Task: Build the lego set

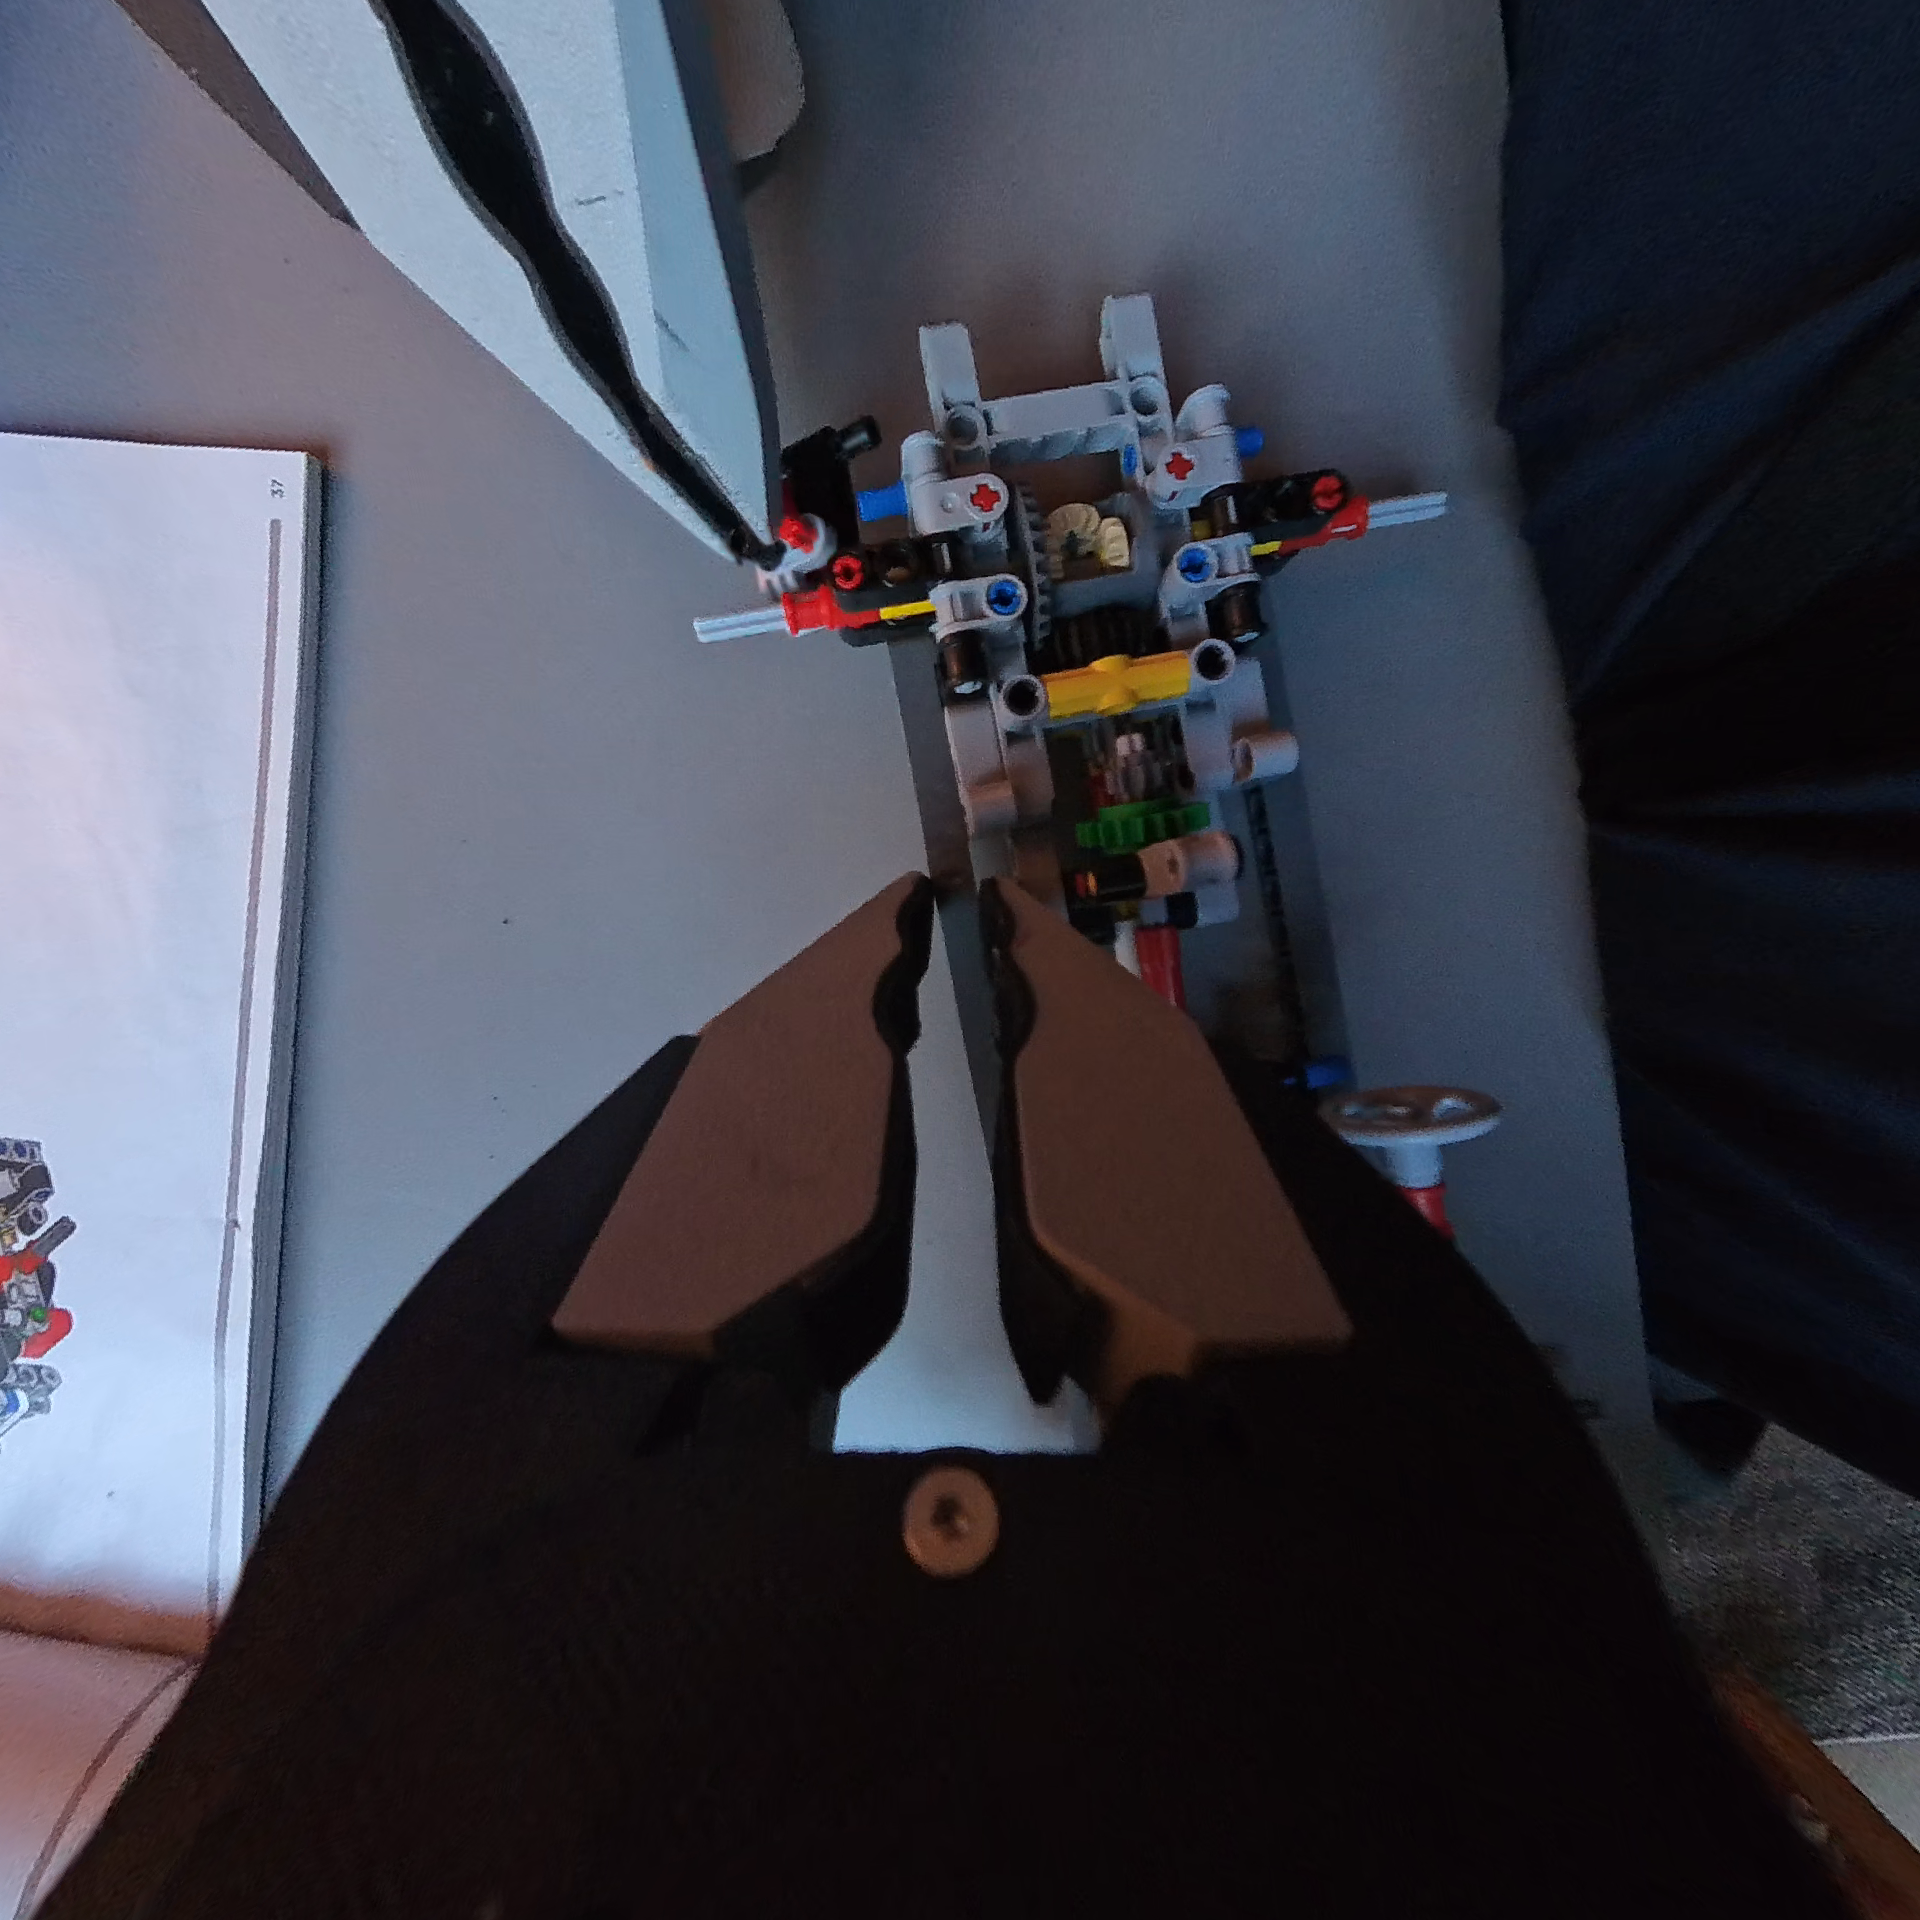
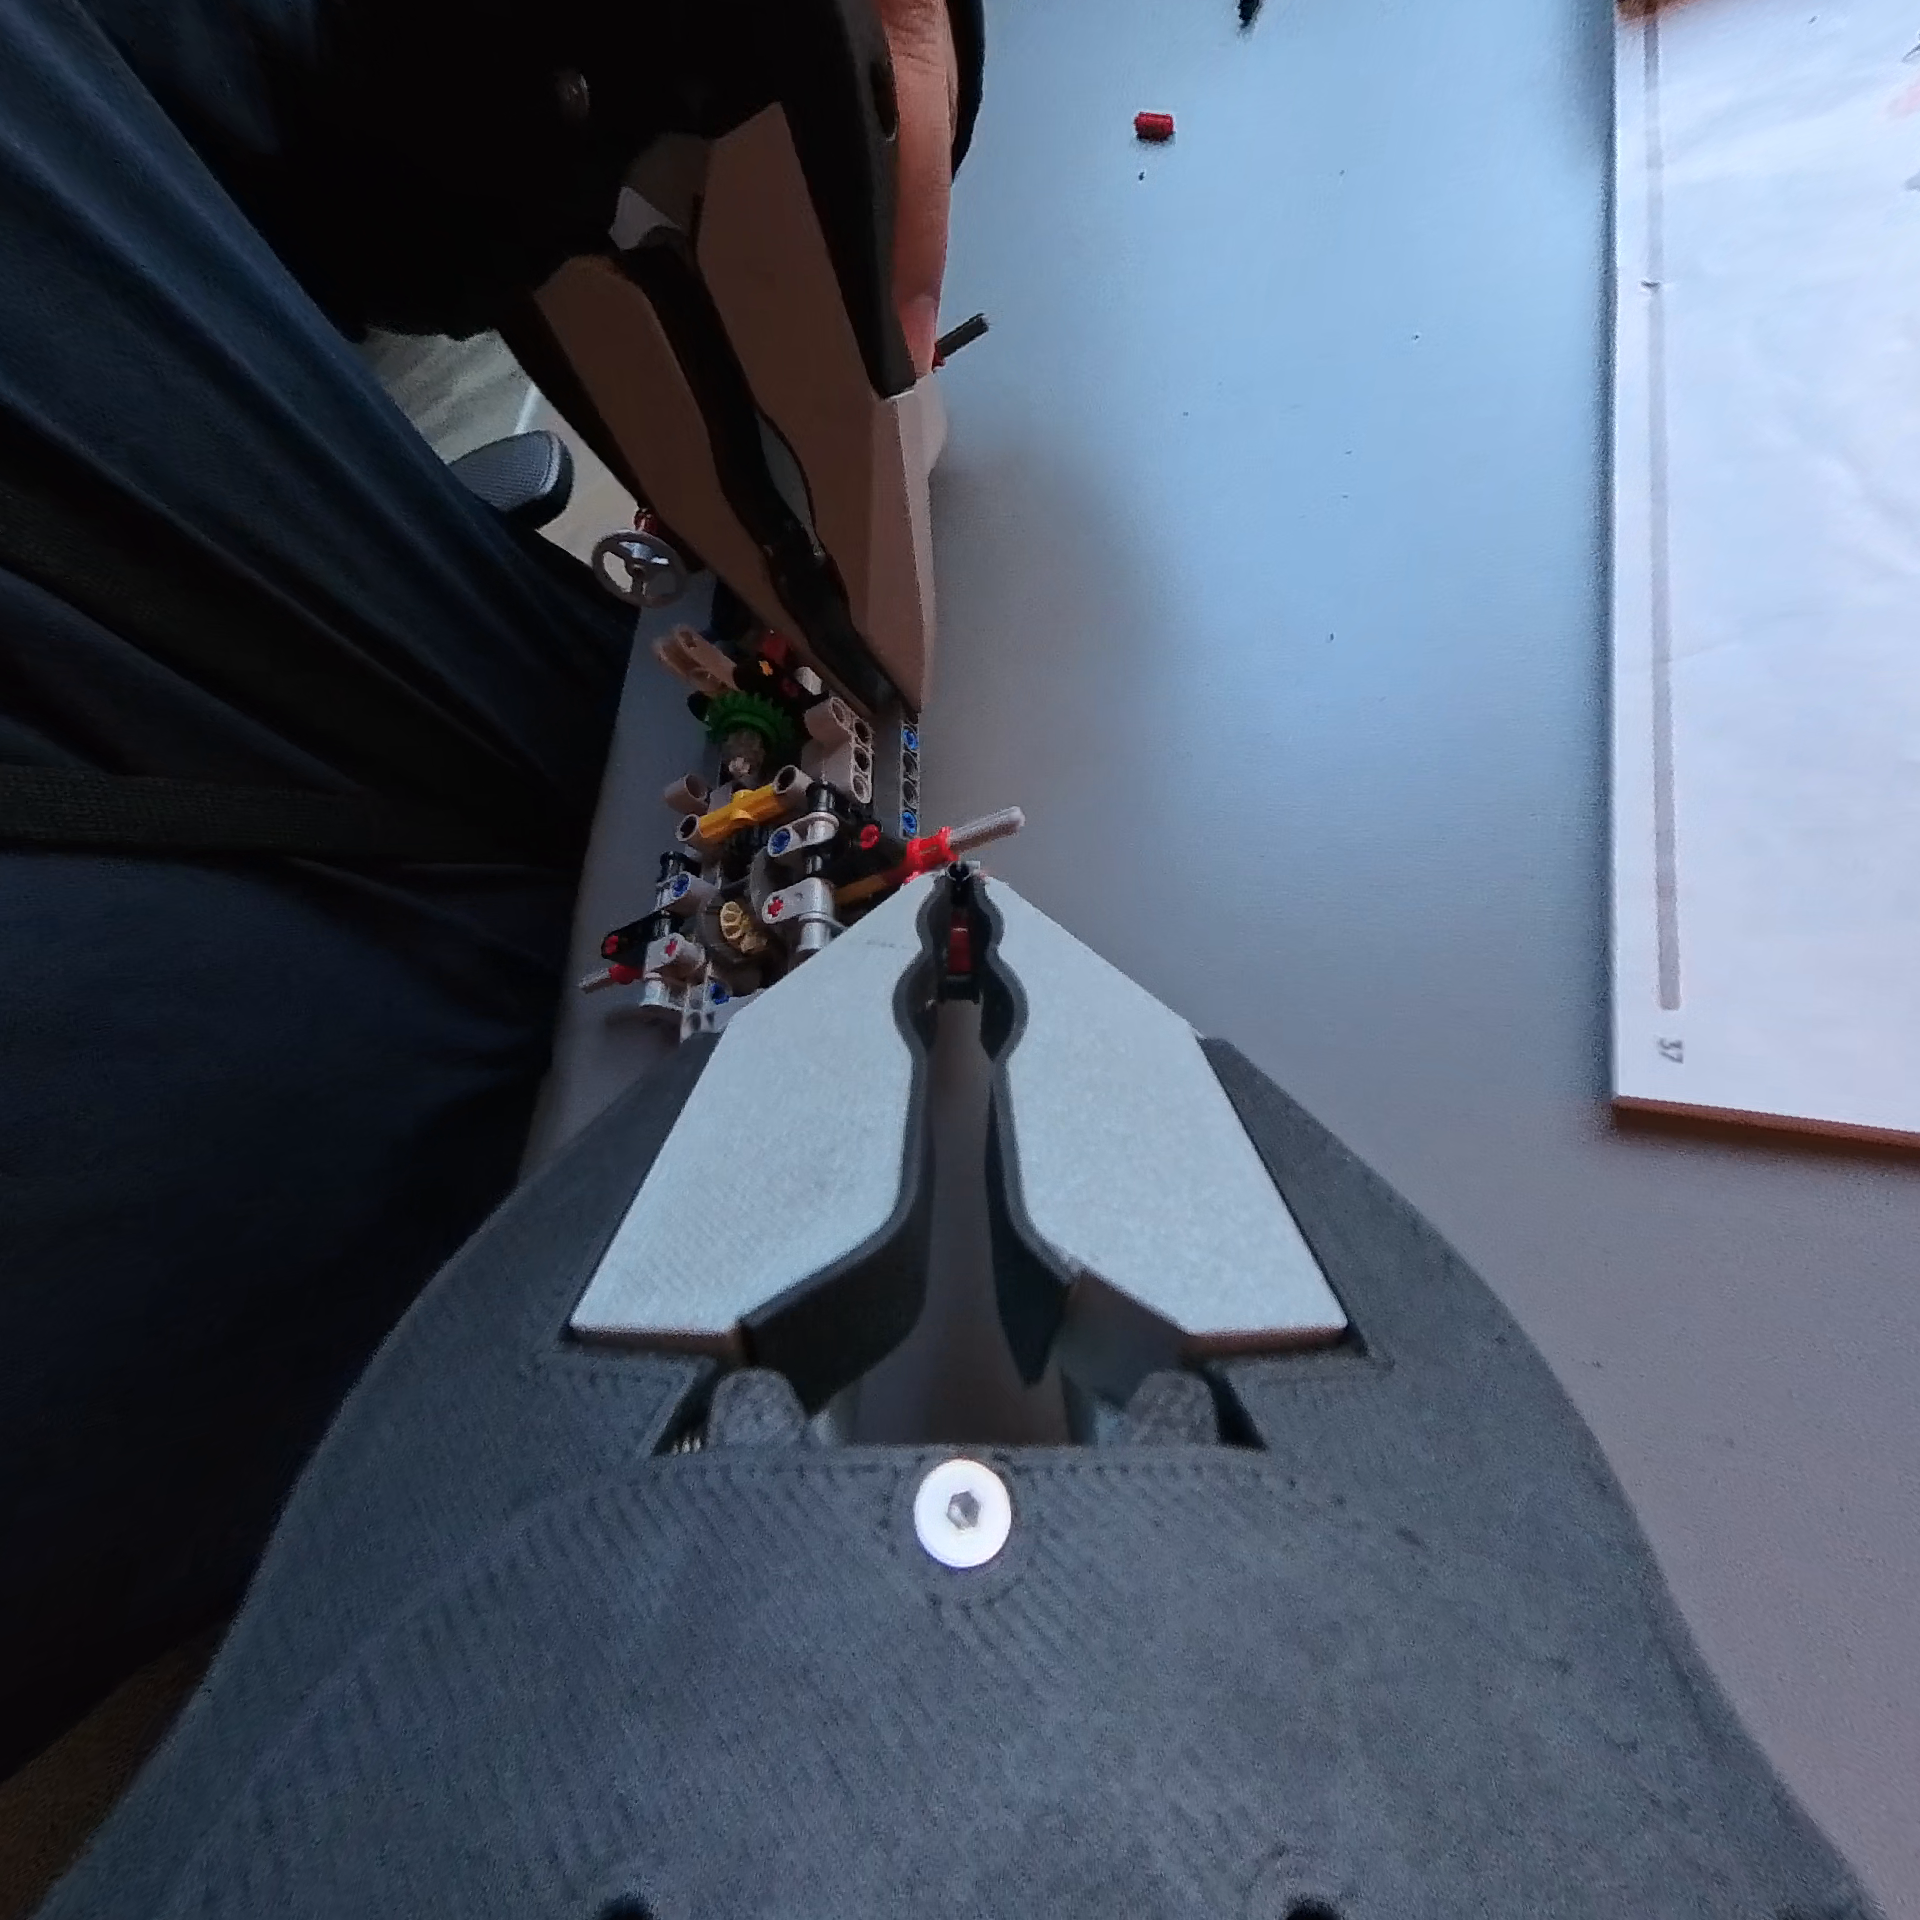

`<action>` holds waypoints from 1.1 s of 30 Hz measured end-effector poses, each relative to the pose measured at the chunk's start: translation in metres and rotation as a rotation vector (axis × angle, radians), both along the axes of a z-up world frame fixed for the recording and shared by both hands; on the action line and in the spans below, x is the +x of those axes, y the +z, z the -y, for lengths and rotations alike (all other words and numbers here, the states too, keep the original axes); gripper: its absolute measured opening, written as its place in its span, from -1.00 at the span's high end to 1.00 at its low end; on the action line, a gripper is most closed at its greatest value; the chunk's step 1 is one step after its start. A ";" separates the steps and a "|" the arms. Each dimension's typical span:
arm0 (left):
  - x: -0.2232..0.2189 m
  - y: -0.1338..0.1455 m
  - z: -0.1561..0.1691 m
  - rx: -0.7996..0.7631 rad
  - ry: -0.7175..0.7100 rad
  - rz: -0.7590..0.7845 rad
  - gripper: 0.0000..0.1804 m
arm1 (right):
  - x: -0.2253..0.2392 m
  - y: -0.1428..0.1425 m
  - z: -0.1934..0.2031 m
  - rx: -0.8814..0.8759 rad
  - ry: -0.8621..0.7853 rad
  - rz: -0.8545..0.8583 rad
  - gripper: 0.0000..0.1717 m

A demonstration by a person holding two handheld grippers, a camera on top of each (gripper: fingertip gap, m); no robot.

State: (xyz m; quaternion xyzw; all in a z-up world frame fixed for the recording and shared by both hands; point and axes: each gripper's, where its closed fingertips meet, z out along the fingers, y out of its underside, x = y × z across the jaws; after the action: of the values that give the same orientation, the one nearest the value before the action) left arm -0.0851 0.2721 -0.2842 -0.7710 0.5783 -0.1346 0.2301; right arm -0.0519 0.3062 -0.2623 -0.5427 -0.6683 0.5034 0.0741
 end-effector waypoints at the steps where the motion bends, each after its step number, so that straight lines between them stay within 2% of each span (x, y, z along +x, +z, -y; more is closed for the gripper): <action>1: 0.001 0.000 0.001 -0.003 0.001 0.001 0.92 | 0.000 -0.001 0.000 0.016 0.000 -0.003 1.00; 10: 0.000 -0.001 0.001 -0.017 0.012 0.009 0.92 | 0.005 0.002 0.010 0.115 0.038 -0.076 1.00; 15: 0.000 -0.002 0.000 -0.023 0.016 0.009 0.92 | 0.006 -0.005 0.012 0.139 0.054 -0.035 1.00; 22: -0.001 -0.003 -0.006 -0.013 0.017 0.001 0.92 | 0.009 0.005 -0.019 0.063 -0.071 -0.058 1.00; 25: -0.001 0.000 -0.005 0.062 -0.001 -0.042 0.92 | 0.012 0.008 -0.027 0.021 -0.102 -0.059 0.99; 33: 0.002 0.005 -0.002 0.114 -0.011 -0.052 0.91 | 0.016 0.004 -0.026 0.017 -0.086 -0.035 0.93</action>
State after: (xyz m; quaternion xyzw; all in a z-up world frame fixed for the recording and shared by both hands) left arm -0.0829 0.2736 -0.2794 -0.7568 0.5949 -0.0828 0.2578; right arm -0.0362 0.3327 -0.2585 -0.5615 -0.6473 0.5032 0.1120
